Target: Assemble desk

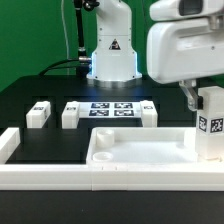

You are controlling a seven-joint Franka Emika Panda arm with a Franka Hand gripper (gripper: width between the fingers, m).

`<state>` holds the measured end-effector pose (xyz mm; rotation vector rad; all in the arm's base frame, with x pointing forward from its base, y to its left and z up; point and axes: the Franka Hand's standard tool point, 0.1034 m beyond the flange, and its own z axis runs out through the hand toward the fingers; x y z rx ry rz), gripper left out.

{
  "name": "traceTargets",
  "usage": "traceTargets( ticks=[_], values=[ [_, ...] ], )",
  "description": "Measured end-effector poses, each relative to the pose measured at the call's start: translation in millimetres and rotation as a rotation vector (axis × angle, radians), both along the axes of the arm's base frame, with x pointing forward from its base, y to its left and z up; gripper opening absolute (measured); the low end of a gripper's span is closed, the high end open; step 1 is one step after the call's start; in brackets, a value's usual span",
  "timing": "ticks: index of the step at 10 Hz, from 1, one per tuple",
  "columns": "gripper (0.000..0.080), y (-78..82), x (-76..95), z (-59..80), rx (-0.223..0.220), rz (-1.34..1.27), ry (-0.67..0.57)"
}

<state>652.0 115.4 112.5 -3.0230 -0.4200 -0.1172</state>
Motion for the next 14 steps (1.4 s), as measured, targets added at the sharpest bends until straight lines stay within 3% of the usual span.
traceTargets(
  ticks=[2, 4, 5, 6, 9, 11, 14],
  values=[
    [0.0649, -1.7, 0.7, 0.9, 0.01, -0.058, 0.004],
    [0.0385, -0.3, 0.4, 0.5, 0.02, -0.133, 0.013],
    [0.0385, -1.8, 0.5, 0.3, 0.022, -0.208, 0.02],
    [0.0305, -7.1, 0.9, -0.6, 0.02, -0.274, 0.026],
    [0.03, -12.7, 1.6, -1.5, 0.048, -0.624, 0.057],
    [0.03, -15.2, -1.8, -3.4, 0.111, -1.037, 0.116],
    [0.03, -15.8, -2.0, -3.4, 0.182, -1.417, 0.212]
  ],
)
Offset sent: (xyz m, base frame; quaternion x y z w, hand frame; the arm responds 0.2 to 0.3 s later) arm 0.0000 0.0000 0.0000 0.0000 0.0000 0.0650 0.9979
